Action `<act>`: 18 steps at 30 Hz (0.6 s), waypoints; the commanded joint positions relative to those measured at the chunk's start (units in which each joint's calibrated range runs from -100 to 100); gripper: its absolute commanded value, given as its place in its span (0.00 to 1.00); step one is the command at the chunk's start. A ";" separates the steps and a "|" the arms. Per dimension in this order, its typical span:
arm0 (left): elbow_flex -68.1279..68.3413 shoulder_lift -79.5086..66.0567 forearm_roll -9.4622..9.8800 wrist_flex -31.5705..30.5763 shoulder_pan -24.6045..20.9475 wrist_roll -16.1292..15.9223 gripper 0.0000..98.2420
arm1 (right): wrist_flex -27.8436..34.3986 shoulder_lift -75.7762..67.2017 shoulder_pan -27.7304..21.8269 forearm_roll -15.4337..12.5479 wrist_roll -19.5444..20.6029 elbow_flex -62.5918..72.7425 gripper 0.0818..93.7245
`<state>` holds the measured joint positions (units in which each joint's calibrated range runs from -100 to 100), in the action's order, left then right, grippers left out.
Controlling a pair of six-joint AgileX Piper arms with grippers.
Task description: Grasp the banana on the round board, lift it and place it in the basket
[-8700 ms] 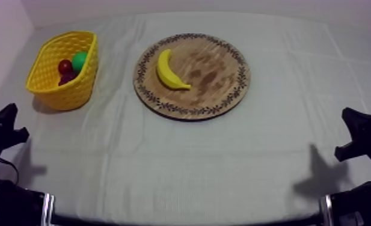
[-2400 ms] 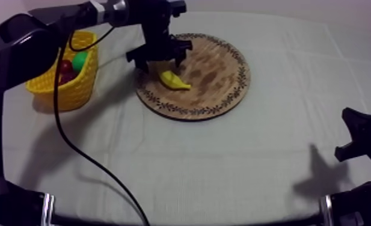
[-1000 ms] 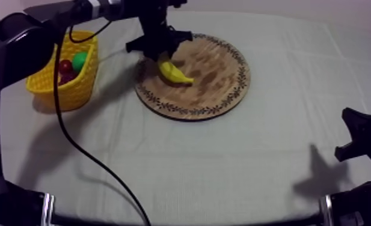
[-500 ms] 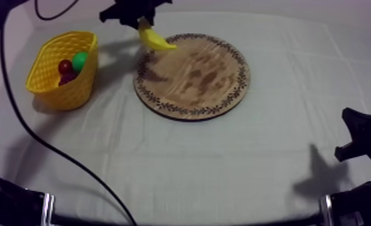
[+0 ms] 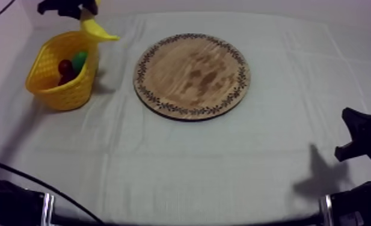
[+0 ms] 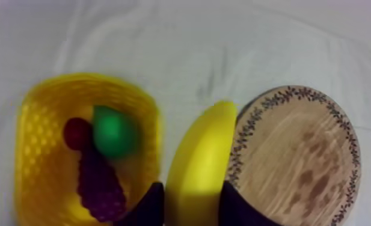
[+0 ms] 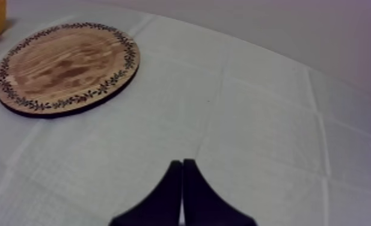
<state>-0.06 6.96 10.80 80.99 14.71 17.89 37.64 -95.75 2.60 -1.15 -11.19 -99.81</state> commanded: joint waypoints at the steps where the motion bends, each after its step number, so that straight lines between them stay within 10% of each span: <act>1: 0.97 -3.21 0.36 -0.46 -1.76 -1.24 0.30 | 0.02 0.00 0.00 0.00 -0.02 0.03 0.00; 18: 3.72 2.04 2.54 -12.90 -12.39 -9.88 0.27 | 0.02 0.00 0.00 0.00 -0.02 0.03 0.00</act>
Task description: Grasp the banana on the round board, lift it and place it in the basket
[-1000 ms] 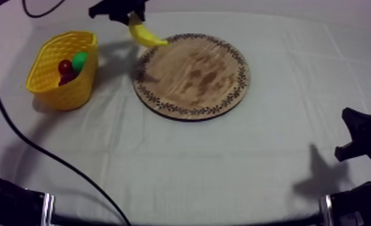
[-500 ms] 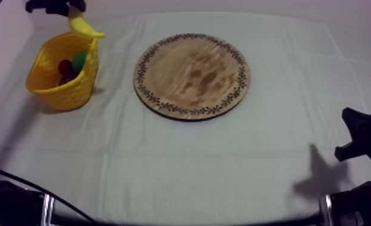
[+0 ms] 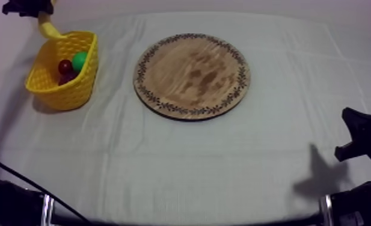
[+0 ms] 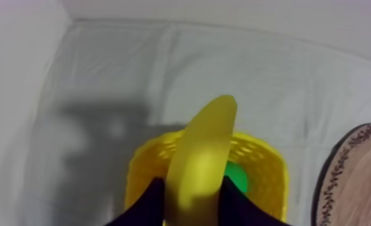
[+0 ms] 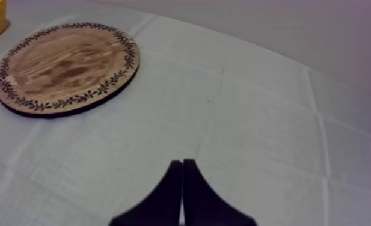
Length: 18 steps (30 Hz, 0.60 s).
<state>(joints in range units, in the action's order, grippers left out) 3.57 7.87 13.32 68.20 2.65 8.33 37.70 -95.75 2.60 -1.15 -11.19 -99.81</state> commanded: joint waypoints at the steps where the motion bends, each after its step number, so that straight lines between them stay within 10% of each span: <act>1: 0.23 1.95 -0.01 -0.28 -0.60 -0.53 0.26 | -0.03 0.00 0.00 0.00 -0.02 0.03 0.00; 18: 4.62 12.28 0.32 -1.67 -1.00 -1.57 0.23 | -0.03 0.00 0.00 0.00 -0.02 0.03 0.00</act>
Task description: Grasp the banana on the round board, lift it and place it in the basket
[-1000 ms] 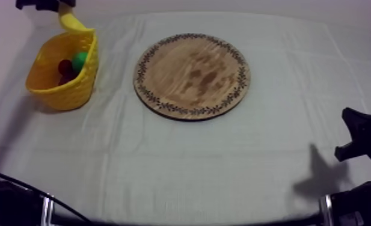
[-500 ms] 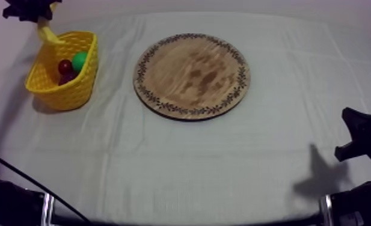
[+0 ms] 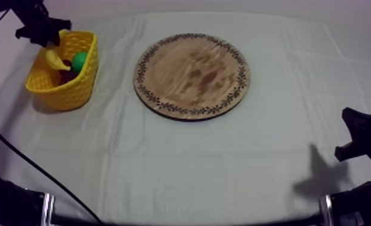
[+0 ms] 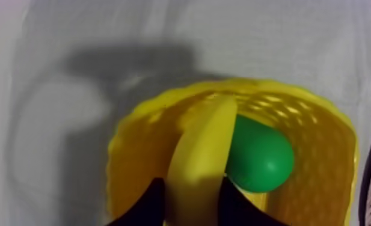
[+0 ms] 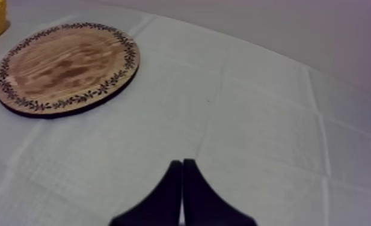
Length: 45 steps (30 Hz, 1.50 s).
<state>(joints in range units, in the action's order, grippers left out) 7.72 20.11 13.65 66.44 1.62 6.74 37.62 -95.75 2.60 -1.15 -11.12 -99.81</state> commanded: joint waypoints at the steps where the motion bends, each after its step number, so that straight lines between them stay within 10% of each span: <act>1: 0.93 0.13 -0.02 0.13 0.12 0.08 0.23 | 0.04 0.00 0.00 0.00 -0.09 0.03 0.00; 11: 2.23 -0.53 -0.49 0.59 1.15 1.08 0.25 | 0.04 0.00 0.00 0.00 -0.09 0.03 0.00; 18: 2.22 -1.78 -0.83 2.09 0.73 4.45 0.72 | 0.04 0.00 0.00 0.00 -0.09 0.03 0.00; 25: 2.70 -4.02 -1.50 1.45 0.08 4.82 0.80 | 0.04 0.00 0.00 0.00 -0.09 0.03 0.00; 45: 13.04 -34.01 -2.80 -9.56 -0.83 0.36 0.09 | 0.04 0.00 0.00 0.00 -0.09 0.03 0.00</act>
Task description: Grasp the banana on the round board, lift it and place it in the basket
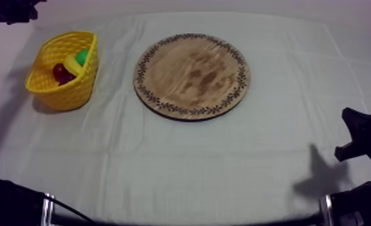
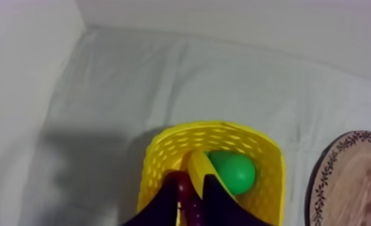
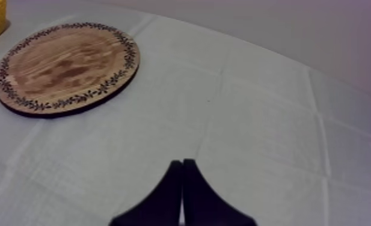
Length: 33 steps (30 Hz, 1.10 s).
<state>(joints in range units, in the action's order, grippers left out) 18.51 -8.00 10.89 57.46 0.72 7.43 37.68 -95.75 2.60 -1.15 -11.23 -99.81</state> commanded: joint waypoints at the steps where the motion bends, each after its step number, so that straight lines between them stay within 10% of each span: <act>1: 3.86 -8.36 -0.07 -1.11 0.21 -0.59 0.06 | -0.02 0.00 0.00 0.00 0.02 0.03 0.00; 33: 56.51 -78.16 -2.07 -9.27 -0.03 -3.40 0.00 | -0.02 0.00 0.00 0.00 0.01 0.03 0.00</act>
<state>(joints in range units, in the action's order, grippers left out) 71.43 -82.74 8.84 48.37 0.72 4.14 37.76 -95.75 2.60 -1.15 -11.23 -99.81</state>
